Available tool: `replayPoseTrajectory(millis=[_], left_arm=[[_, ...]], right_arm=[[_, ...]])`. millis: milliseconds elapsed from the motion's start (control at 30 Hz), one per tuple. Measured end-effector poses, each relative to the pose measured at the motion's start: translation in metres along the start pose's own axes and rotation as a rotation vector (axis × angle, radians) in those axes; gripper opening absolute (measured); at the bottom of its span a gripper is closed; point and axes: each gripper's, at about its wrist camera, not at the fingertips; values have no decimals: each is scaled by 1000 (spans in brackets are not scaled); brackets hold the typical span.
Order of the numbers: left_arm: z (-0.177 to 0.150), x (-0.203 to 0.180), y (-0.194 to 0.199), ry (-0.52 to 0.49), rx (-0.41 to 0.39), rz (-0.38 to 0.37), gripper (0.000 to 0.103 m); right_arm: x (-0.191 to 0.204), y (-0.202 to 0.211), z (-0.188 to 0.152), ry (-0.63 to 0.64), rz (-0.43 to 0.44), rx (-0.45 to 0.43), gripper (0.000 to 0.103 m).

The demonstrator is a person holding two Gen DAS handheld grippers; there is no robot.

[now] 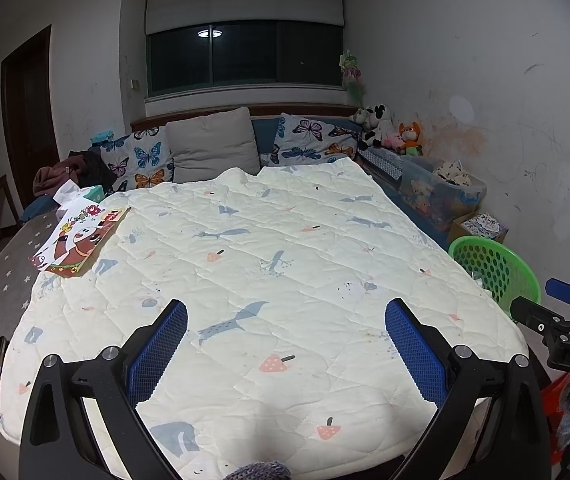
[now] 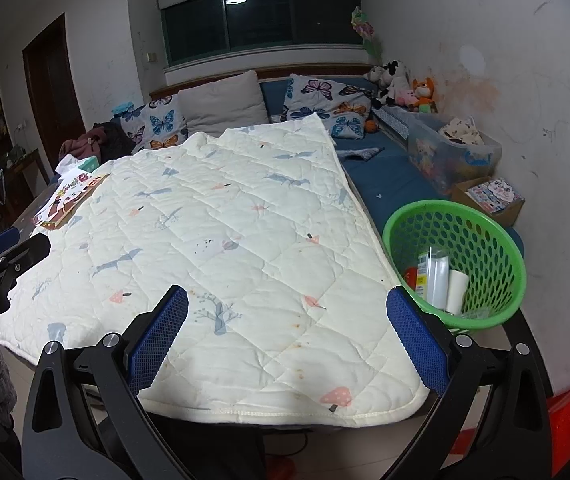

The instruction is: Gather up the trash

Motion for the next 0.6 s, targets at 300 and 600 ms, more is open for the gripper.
replayPoseTrajectory(millis=[300,600], left_arm=[[0,-1,-2,-5,-7,-4,96],[-2,1,-4,6,2,-2,96]], right_arm=[[0,-1,0,-1,3,1,99],[0,-1,0,1,3,4,99]])
Point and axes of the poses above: each gripper's, at about its wrist camera, not at the fingertips, and y roughly against the way its jaws point, x to its left, z to its top, and after that the axes turned 9 degrees about -z, right-handed
